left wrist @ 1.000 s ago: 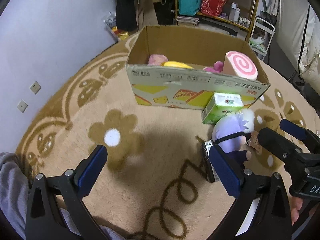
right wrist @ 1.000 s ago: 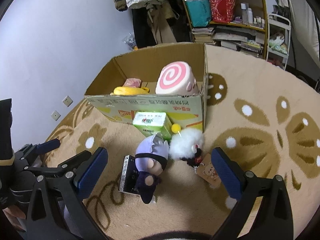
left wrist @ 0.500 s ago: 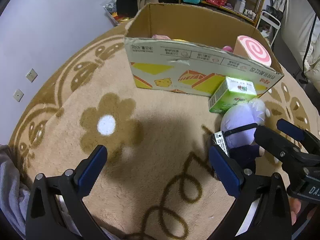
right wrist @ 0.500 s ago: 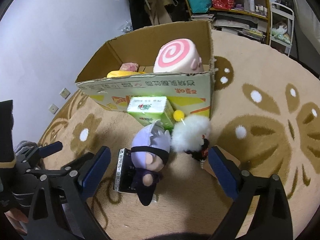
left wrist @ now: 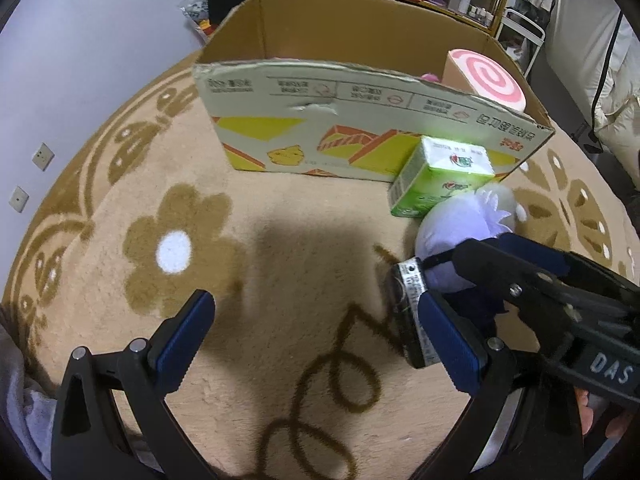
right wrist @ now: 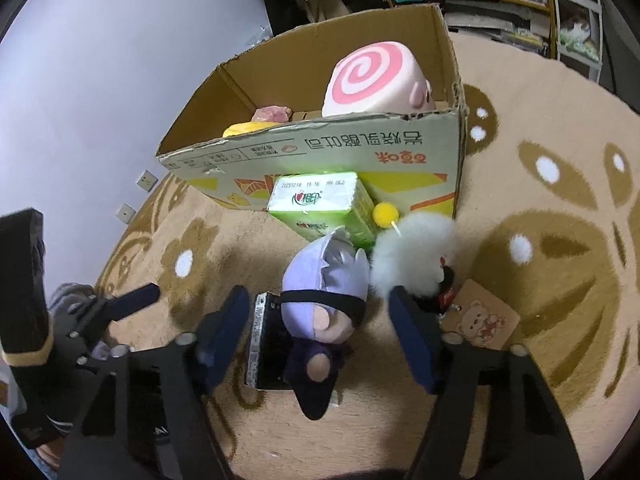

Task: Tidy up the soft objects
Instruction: 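Grasp the black Face packet with the left tool while the right tool grasps the purple-haired doll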

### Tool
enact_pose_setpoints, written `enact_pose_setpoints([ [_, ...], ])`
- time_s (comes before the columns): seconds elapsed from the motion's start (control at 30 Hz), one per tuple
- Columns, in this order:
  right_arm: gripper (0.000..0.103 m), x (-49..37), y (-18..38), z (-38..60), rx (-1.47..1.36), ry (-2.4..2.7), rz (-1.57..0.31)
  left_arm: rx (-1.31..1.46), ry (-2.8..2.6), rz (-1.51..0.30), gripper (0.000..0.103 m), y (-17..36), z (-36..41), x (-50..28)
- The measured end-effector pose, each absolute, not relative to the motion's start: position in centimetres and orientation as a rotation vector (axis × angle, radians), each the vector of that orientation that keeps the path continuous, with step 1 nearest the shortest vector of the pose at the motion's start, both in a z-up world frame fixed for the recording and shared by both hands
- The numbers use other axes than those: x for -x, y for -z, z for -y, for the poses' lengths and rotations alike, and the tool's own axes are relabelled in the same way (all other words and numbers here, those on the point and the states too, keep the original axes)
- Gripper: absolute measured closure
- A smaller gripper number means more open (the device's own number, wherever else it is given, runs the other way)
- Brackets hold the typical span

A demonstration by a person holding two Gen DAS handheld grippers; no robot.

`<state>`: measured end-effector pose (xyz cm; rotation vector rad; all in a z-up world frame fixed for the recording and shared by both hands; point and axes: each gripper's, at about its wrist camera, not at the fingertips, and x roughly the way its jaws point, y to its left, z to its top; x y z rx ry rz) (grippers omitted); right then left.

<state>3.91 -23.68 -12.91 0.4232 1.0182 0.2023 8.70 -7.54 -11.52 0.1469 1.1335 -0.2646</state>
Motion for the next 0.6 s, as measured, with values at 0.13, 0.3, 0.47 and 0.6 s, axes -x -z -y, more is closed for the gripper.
enact_pose_setpoints([
  [0.13, 0.039, -4.5, 13.5, 23.7, -0.446, -0.214, -1.039, -0.128, 0.298, -1.153, 0.002, 12.0, 7.9, -8.8],
  [0.3, 0.04, -5.2, 14.5, 23.2, -0.446, -0.212, -1.068, -0.174, 0.3, -1.162, 0.002, 12.7, 8.9, -8.9],
  [0.47, 0.047, -5.8, 15.6, 23.3, -0.491, -0.221, -1.093, -0.208, 0.294, -1.199, 0.002, 14.2, 9.6, -9.2],
  [0.6, 0.048, -6.0, 15.9, 23.4, -0.509, -0.225, -1.1, -0.19, 0.305, -1.243, 0.003, 15.4, 9.8, -9.5],
])
